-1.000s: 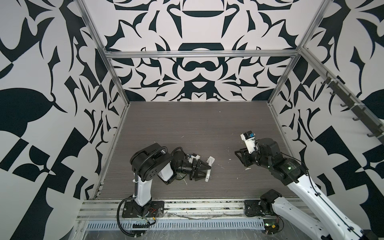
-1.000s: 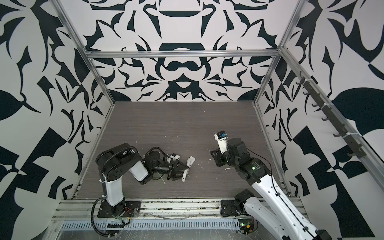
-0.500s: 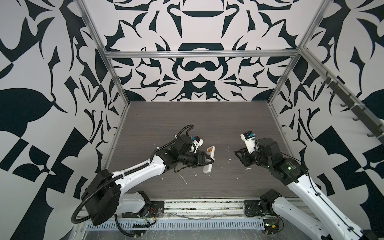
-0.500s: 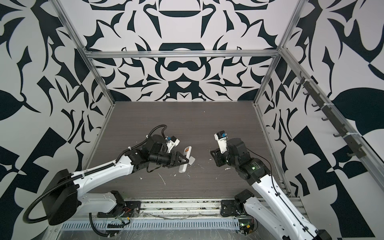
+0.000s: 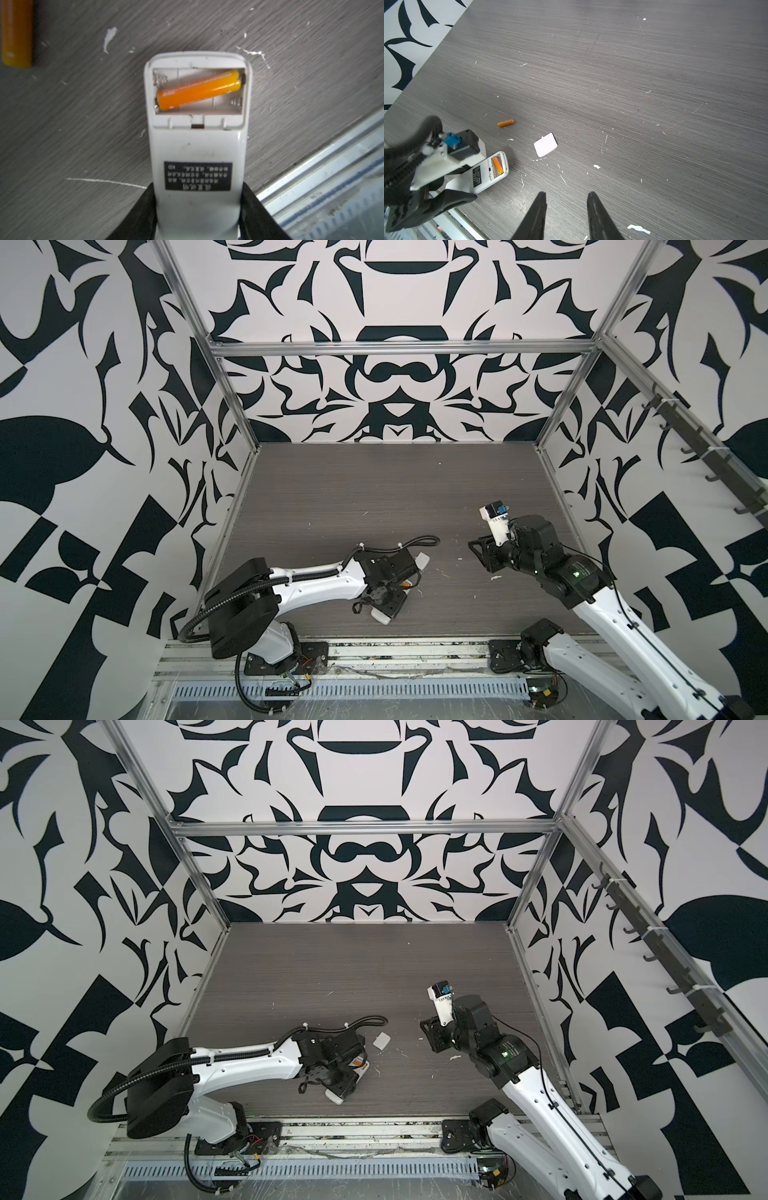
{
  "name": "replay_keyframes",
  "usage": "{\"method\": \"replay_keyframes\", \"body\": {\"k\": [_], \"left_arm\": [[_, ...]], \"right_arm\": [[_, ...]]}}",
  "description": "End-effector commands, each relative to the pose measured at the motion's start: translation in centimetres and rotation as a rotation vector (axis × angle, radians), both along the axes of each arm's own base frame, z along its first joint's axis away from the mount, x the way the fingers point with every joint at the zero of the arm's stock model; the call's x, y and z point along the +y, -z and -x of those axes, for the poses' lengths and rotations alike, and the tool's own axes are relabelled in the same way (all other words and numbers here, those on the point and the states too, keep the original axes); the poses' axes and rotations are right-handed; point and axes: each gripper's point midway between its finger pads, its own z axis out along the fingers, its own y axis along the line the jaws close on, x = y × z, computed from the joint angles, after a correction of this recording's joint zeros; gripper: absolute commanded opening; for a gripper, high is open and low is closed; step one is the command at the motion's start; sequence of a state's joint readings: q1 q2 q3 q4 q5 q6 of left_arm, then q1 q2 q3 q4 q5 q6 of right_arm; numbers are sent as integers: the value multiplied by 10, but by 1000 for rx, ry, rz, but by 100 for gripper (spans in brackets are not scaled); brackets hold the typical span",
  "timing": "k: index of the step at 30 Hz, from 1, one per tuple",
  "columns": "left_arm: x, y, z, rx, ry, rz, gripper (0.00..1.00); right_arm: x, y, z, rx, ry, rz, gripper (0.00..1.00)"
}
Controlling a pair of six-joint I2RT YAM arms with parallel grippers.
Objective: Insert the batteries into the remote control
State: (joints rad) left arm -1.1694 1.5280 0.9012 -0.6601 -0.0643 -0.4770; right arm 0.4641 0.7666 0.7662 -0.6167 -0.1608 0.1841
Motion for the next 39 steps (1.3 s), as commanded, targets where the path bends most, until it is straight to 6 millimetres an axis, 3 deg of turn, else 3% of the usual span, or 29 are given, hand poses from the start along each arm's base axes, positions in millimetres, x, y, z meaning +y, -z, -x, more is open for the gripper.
{"method": "replay_keyframes", "body": {"k": [1, 6, 11, 16, 22, 26, 31, 39], "left_arm": [[8, 1, -9, -113, 87, -132, 53], [-2, 9, -15, -161, 159, -187, 61], [-3, 9, -15, -171, 168, -184, 99], [-3, -1, -7, -143, 82, -59, 100], [16, -8, 5, -93, -88, 125, 100], [21, -17, 6, -68, -185, 239, 98], [19, -14, 13, 15, -285, 382, 93], [31, -7, 17, 43, -358, 449, 93]], "right_arm": [[4, -4, -6, -19, -5, -20, 37], [4, 2, -5, -3, -5, -18, 37], [3, 7, -4, 15, -4, -10, 37], [9, 15, -3, 68, -27, -1, 36], [36, 21, -3, 144, -138, -39, 31], [69, 26, 2, 132, -238, 47, 25], [118, 42, 19, 146, -446, 151, 20], [156, 75, 26, 177, -694, 266, 19]]}}
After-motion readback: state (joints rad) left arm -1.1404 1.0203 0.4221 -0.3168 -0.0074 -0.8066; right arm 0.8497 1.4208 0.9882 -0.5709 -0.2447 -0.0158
